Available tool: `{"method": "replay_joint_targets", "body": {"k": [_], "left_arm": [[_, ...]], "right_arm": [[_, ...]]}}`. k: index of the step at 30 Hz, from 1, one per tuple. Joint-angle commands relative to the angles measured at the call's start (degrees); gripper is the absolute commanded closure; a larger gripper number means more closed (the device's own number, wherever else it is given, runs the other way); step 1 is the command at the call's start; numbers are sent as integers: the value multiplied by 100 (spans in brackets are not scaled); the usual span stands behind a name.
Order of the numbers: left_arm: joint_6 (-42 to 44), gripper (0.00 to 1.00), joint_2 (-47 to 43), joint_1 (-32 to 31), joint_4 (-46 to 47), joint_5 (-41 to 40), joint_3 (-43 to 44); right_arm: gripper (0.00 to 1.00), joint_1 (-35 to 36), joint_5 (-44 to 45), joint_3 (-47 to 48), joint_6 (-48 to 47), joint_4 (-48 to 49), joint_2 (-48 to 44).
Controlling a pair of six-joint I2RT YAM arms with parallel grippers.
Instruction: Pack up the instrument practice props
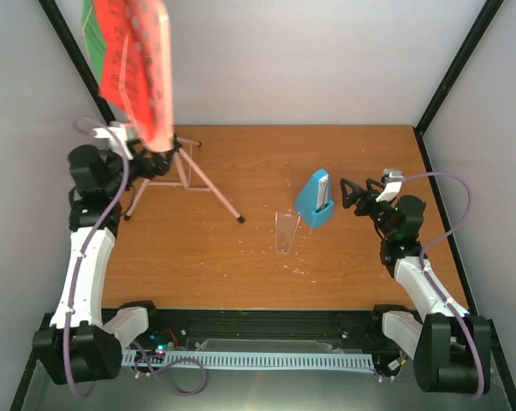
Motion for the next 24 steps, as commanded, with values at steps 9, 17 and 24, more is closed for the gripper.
{"method": "replay_joint_targets", "body": {"k": [9, 17, 24], "left_arm": [[1783, 1, -78, -1740, -804, 35, -664], [1703, 0, -105, -1740, -805, 23, -678], [1751, 0, -243, -1736, -829, -268, -717]], "right_arm": [[0, 592, -1667, 239, -430, 498, 1028], [0, 815, -164, 105, -642, 167, 838], [4, 815, 193, 360, -720, -95, 1278]]}}
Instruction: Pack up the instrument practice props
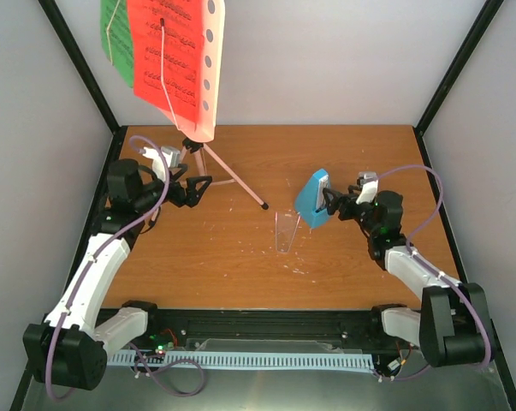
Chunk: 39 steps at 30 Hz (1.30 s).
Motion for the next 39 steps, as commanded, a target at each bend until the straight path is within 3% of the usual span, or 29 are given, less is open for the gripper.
{"method": "replay_joint_targets", "body": {"k": [1, 12, 26, 39], "left_arm": [[145, 0, -189, 0, -12, -191, 36], [145, 1, -174, 0, -10, -237, 15], [138, 1, -283, 0, -3, -314, -56], [136, 1, -277, 0, -16, -371, -80]], "right_arm": [[4, 26, 304, 367, -115, -143, 432], [7, 22, 609, 618, -75, -351, 1069], [18, 103, -1157, 1075, -192, -365, 1963], [20, 717, -1523, 1183, -535, -506, 1945]]}}
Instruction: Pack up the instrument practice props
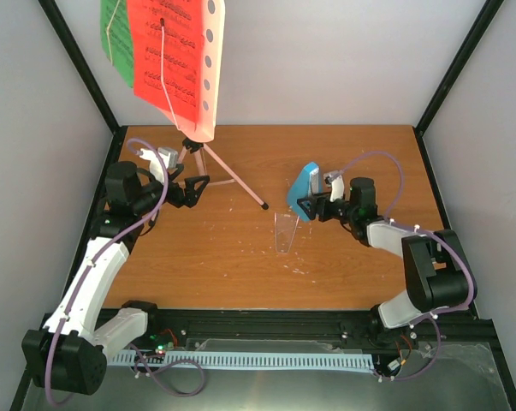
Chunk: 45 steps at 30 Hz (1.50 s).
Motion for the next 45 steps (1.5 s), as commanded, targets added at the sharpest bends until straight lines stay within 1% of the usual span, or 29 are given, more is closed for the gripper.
{"method": "replay_joint_targets", "body": {"k": [1, 5, 7, 10, 17, 20, 25, 29, 32, 35, 39, 42, 45], "left_arm": [[116, 0, -70, 0, -10, -41, -4], [120, 1, -48, -1, -13, -49, -3], [124, 0, -29, 0, -9, -55, 3], [128, 1, -2, 0, -48, -106, 25], [116, 1, -48, 0, -9, -397, 3], [108, 0, -92, 0, 53, -462, -56], [132, 1, -158, 0, 202, -620, -187], [128, 0, -126, 0, 334, -653, -245], [125, 1, -99, 0, 361, -644, -270], [125, 1, -109, 0, 398, -643, -302], [167, 1, -110, 0, 426, -714, -355], [194, 1, -101, 0, 431, -804, -374], [196, 0, -39, 0, 442, -805, -381]], "right_arm": [[18, 165, -293, 45, -169, 64, -190], [9, 170, 67, -239, -41, 384, -619], [4, 167, 476, -408, 11, 529, -917], [2, 161, 1206, -687, 97, 745, -1327], [2, -10, 1629, -849, 599, 895, -1794], [2, -143, 1372, -797, 1076, 850, -1812], [0, -169, 971, -133, 1386, -141, -1898], [0, -158, -257, 886, 1038, -1210, -1693], [0, -151, -385, 1489, 864, -2018, -1637], [0, -103, -42, 1644, 737, -2238, -1770], [0, 114, 832, 1786, 655, -2883, -1866], [0, 426, 1406, 1690, 580, -3028, -1954], [0, 599, 1691, 1782, 486, -3386, -1941]]}}
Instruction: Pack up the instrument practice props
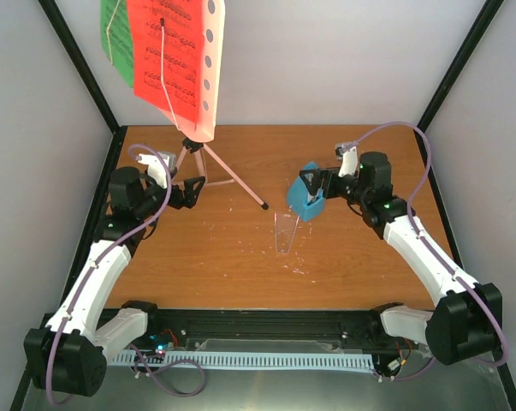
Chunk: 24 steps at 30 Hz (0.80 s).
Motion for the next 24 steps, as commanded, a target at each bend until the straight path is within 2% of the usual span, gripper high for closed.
{"method": "replay_joint_targets", "body": {"k": [1, 10, 13, 17, 20, 24], "left_arm": [[154, 1, 52, 0, 182, -80, 8], [145, 1, 192, -16, 165, 40, 29], [154, 1, 189, -33, 159, 8, 16], [171, 0, 175, -53, 139, -28, 31], [189, 1, 101, -50, 141, -33, 14], [198, 0, 43, -62, 147, -58, -3]], "right_arm": [[0, 272, 756, 157, -212, -802, -129], [0, 334, 983, 855, -1095, -1641, 154], [0, 337, 805, 1184, -1317, -1736, 413], [0, 333, 1014, 1634, -1332, -1695, 1003], [0, 334, 835, 1901, -1267, -1470, 1440], [5, 341, 662, 2100, -1150, -1193, 1948]]}}
